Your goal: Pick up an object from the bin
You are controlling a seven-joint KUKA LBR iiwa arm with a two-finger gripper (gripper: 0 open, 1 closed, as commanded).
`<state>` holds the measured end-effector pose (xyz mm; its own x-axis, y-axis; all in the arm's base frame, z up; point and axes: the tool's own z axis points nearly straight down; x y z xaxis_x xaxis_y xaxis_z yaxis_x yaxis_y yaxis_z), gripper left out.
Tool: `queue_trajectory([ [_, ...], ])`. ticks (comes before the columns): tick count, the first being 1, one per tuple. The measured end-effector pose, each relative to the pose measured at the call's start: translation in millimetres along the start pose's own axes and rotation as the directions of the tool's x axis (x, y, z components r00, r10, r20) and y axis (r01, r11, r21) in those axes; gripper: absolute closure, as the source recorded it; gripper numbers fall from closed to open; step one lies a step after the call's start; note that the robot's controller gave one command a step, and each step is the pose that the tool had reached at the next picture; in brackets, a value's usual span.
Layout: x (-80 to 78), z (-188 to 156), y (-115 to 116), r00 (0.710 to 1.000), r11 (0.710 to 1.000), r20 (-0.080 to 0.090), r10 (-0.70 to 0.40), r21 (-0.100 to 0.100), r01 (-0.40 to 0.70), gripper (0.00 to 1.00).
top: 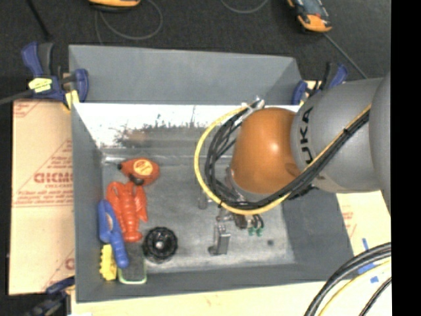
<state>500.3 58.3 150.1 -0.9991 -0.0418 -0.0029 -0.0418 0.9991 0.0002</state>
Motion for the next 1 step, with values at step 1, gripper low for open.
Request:
queue_trajectory([
  [1,-7.2,53.1,47.5,1.0,1.0,0.006,-0.031,0.0,0.031,0.0],
])
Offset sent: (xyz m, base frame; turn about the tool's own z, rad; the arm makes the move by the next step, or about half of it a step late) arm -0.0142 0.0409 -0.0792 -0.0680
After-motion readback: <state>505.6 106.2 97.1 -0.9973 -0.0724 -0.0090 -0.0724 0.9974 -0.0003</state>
